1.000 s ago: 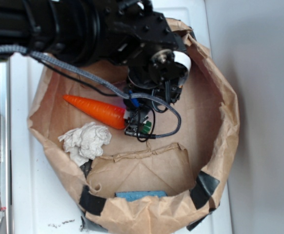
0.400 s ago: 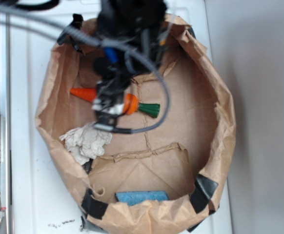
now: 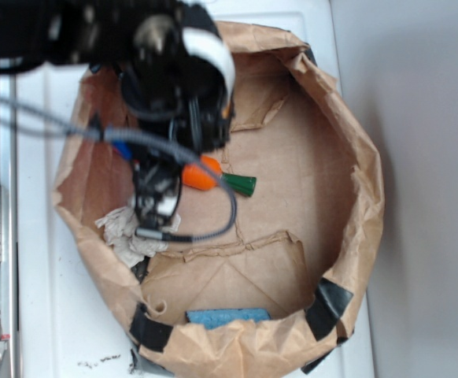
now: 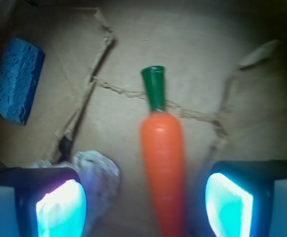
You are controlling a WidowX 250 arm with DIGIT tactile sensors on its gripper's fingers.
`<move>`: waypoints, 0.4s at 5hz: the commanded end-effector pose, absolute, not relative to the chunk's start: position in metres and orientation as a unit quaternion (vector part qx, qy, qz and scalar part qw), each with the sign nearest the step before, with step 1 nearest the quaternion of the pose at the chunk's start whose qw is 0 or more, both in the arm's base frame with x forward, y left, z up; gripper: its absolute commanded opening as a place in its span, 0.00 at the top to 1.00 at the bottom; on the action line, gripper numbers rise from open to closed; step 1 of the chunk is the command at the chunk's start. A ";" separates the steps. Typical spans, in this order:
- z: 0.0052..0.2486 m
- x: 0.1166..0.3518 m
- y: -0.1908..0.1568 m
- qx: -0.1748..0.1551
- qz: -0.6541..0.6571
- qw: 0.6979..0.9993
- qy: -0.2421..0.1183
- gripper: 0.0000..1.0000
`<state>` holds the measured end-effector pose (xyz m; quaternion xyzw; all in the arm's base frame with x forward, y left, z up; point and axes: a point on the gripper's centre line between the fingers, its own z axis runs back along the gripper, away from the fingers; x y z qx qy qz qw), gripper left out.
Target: Grab the carrot.
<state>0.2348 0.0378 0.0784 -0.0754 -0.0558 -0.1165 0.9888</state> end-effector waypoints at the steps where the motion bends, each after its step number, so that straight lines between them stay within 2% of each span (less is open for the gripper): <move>1: 0.070 0.249 0.022 -0.040 -0.097 0.992 -0.070 0.00; 2: 0.047 0.251 0.024 -0.015 -0.107 0.992 -0.070 0.00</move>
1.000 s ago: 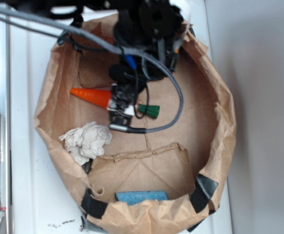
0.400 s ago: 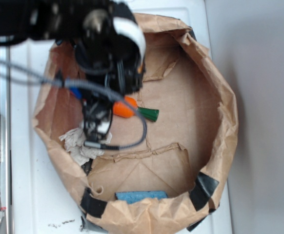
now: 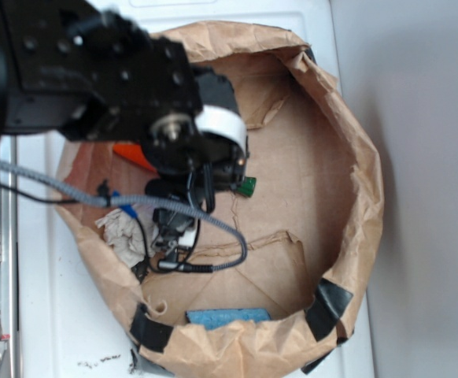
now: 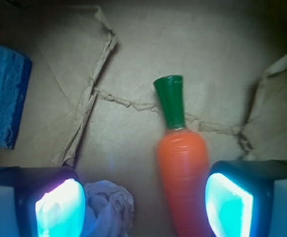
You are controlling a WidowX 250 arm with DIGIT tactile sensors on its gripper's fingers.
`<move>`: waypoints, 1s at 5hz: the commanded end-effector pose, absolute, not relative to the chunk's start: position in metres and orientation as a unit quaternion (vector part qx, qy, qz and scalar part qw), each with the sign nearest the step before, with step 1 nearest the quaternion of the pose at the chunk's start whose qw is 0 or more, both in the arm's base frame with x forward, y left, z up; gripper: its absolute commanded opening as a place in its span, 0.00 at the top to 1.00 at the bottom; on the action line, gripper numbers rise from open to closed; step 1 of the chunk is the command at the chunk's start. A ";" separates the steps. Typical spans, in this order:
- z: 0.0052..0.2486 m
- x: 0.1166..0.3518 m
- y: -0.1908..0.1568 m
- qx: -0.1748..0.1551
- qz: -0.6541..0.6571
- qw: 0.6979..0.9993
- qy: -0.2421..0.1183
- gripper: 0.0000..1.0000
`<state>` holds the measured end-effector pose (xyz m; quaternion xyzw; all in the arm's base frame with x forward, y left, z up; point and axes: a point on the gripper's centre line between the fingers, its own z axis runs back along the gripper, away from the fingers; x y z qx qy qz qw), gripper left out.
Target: Grab the carrot.
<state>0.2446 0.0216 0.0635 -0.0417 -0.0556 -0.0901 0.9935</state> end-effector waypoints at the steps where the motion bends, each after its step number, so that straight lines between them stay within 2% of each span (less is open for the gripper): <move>1: 0.035 0.257 0.036 -0.012 -0.120 0.991 -0.058 0.00; 2: 0.033 0.268 0.046 -0.021 -0.116 0.992 -0.046 0.06; 3: 0.039 0.270 0.047 -0.028 -0.110 0.992 -0.052 1.00; 4: 0.053 0.272 0.048 -0.042 -0.109 0.992 -0.052 1.00; 5: 0.081 0.269 0.044 -0.068 -0.108 0.990 -0.064 1.00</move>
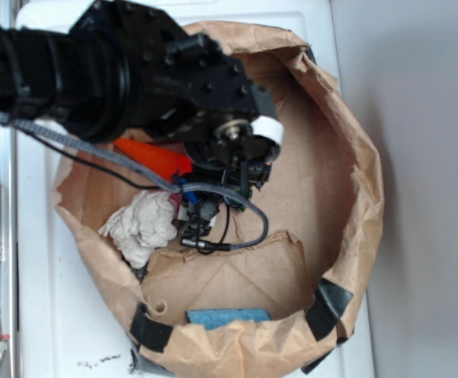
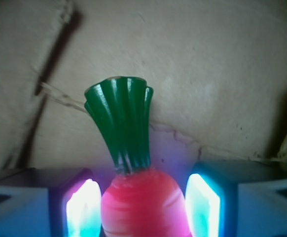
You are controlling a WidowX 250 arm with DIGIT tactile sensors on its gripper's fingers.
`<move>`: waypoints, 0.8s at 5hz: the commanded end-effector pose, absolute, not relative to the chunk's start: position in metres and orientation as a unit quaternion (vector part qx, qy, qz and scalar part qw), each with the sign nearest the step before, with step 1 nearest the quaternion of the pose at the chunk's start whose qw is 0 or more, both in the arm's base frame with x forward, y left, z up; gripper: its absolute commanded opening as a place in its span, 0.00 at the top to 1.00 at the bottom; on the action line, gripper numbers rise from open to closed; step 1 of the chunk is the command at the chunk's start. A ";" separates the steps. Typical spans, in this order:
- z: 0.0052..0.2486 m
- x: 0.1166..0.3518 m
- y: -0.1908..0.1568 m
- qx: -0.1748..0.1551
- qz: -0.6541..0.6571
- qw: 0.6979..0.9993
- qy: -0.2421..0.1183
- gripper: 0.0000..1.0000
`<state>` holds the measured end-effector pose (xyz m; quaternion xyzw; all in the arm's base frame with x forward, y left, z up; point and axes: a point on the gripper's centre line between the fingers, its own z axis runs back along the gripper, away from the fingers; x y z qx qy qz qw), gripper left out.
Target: Grab the carrot.
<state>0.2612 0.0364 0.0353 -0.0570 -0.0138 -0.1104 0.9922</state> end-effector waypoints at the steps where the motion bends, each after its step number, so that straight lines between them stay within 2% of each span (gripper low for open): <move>1: 0.108 0.266 0.041 -0.104 -0.111 0.986 -0.065 1.00; 2: 0.126 0.262 0.038 -0.122 -0.111 0.984 -0.065 1.00; 4: 0.135 0.249 0.036 -0.117 -0.104 0.986 -0.064 1.00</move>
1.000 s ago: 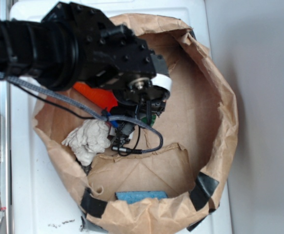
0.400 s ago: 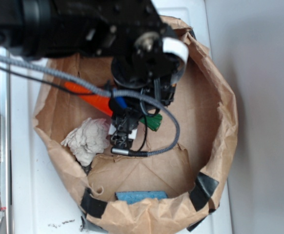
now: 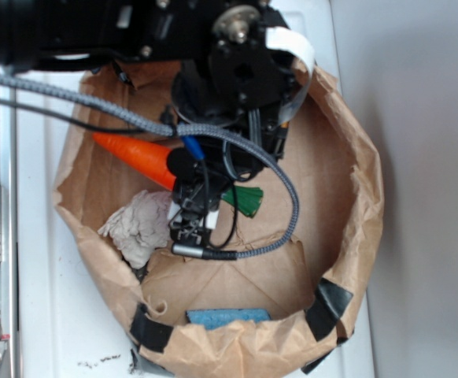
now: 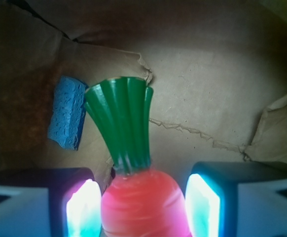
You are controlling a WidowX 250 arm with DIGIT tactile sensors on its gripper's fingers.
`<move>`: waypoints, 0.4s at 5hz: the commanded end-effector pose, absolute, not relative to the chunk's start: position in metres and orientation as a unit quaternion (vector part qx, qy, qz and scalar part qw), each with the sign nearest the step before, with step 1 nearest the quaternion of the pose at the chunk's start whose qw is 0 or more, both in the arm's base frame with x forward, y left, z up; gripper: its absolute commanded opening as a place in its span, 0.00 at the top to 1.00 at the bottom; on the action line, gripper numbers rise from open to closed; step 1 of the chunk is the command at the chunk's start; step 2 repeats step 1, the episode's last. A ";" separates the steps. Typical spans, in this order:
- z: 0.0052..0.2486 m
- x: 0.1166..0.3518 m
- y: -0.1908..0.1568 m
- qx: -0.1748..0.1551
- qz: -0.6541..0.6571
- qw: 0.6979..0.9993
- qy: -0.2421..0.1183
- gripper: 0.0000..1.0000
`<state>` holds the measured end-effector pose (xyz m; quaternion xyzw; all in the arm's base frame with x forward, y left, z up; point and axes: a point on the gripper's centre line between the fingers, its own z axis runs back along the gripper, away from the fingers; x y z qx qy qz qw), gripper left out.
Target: Grab the carrot.
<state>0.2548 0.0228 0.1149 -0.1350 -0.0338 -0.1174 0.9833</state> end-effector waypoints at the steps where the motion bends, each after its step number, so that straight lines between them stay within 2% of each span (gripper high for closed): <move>1: 0.130 0.242 0.029 -0.065 -0.117 0.988 -0.074 0.03; 2: 0.130 0.242 0.029 -0.065 -0.117 0.988 -0.074 0.03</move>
